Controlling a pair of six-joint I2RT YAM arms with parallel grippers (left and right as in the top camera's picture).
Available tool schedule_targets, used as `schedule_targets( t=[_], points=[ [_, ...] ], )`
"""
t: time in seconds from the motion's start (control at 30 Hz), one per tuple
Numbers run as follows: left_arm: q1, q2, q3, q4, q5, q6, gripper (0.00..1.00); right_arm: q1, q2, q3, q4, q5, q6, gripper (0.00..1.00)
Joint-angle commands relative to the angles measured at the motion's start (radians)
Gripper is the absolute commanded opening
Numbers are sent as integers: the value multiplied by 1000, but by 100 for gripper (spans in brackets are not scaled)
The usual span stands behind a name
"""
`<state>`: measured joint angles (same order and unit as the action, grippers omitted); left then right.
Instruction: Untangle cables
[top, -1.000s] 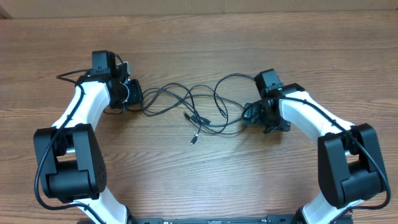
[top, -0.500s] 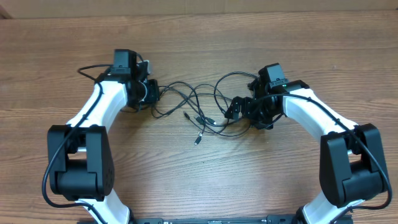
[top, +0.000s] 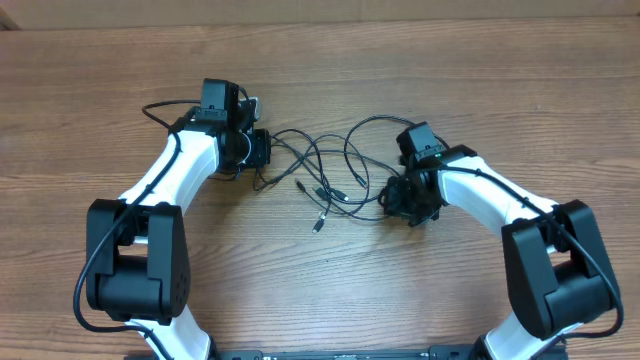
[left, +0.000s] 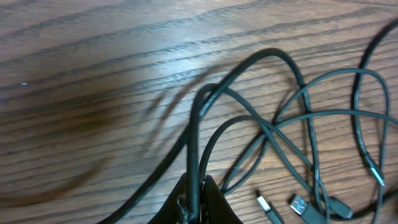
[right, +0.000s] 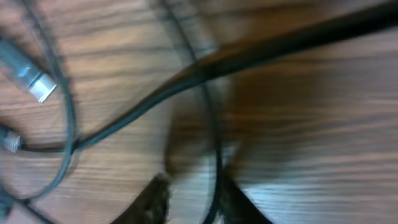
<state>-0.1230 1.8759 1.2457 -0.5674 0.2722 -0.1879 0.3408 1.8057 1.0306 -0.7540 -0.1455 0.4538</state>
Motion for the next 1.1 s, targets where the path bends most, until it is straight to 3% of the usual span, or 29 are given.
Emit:
schedule_targets(
  t=[0.0, 0.2, 0.27, 0.37, 0.7, 0.77, 0.8, 0.9, 1.07],
  points=[
    [-2, -25, 0, -1, -123, 8, 6, -16, 18, -41, -11, 223, 22, 20],
    [-2, -25, 0, -9, -193, 7, 7, -89, 18, -42, -30, 452, 105, 11],
    [-2, -25, 0, -13, -216, 3, 7, -113, 18, -42, -27, 470, 181, 5],
    [-2, -25, 0, -27, -263, -39, 8, -132, 18, -42, -12, 449, 262, 4],
    [4, -25, 0, -63, -431, -92, 11, -135, 18, -42, 45, 484, 219, 5],
    [13, -25, 0, -76, -473, -118, 15, -135, 18, -42, 54, 530, 198, 5],
    [21, -25, 0, -81, -474, -135, 22, -135, 18, -42, 55, 550, 192, 5],
    [42, -25, 0, -85, -420, -161, 28, -135, 19, -42, 54, 575, 192, 6],
    [65, -25, 1, -69, -264, -139, 45, -135, 18, -42, 59, 515, 192, 20]
  ],
)
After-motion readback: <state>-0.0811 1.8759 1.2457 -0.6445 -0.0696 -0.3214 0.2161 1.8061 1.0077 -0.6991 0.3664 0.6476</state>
